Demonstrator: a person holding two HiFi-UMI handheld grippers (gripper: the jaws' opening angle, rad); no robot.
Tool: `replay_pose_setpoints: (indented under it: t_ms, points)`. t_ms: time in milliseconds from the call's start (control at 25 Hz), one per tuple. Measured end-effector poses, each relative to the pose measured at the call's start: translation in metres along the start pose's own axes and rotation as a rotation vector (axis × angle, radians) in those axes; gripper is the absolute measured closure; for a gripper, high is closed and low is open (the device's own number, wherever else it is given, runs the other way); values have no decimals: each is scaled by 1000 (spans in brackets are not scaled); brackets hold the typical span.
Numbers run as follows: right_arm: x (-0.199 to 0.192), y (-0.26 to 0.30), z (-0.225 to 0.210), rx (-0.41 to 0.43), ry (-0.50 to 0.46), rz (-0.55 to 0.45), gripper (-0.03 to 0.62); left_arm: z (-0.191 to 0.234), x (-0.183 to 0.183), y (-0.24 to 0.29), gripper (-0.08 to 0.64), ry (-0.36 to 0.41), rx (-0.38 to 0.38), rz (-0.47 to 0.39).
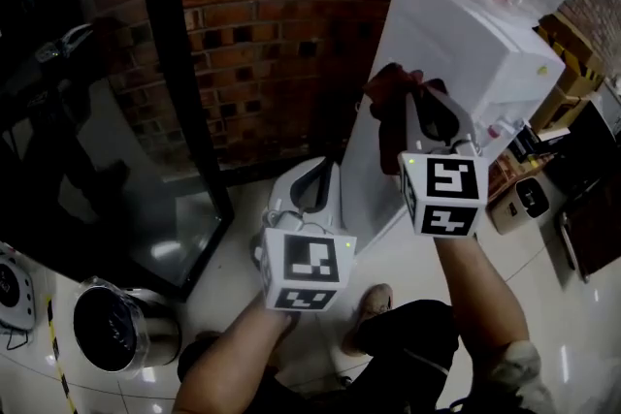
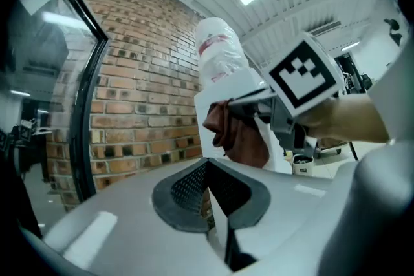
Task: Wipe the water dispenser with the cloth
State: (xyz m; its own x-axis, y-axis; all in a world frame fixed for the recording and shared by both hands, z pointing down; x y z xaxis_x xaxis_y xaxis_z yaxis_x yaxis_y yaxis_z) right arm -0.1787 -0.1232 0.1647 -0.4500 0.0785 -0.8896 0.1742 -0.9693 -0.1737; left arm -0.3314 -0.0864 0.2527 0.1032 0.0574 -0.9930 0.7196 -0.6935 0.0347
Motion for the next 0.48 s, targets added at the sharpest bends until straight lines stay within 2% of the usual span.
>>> replay_pose_setpoints:
  t_ms: [120,240,360,480]
  points:
    - [58,-1,-41,-90,-33,-133,531,-4,21,1,560,19,15,-53]
    - [92,-2,-67,-190,-113,-211,531,-10,25,0,560,54,16,-59]
    - [99,4,-80,-261,-175,-203,531,-11,21,2,560,27,-14,-51]
    - [88,9,-86,-281,-187,-154,531,-12,19,9,560,12,-36,-46]
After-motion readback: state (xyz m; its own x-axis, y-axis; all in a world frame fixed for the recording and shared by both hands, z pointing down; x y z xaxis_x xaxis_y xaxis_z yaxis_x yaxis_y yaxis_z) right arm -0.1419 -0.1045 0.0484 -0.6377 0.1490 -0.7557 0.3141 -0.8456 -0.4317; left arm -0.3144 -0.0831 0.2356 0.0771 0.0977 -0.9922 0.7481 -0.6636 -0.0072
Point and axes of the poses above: the fingertips, and each gripper's own axes: y forward along the fingers, z to its left, x out of its top, the point moved 7 cm from there along -y, backward along the fingers, and after that the axes turned 15 degrees about -x, right-handed, at the moved point
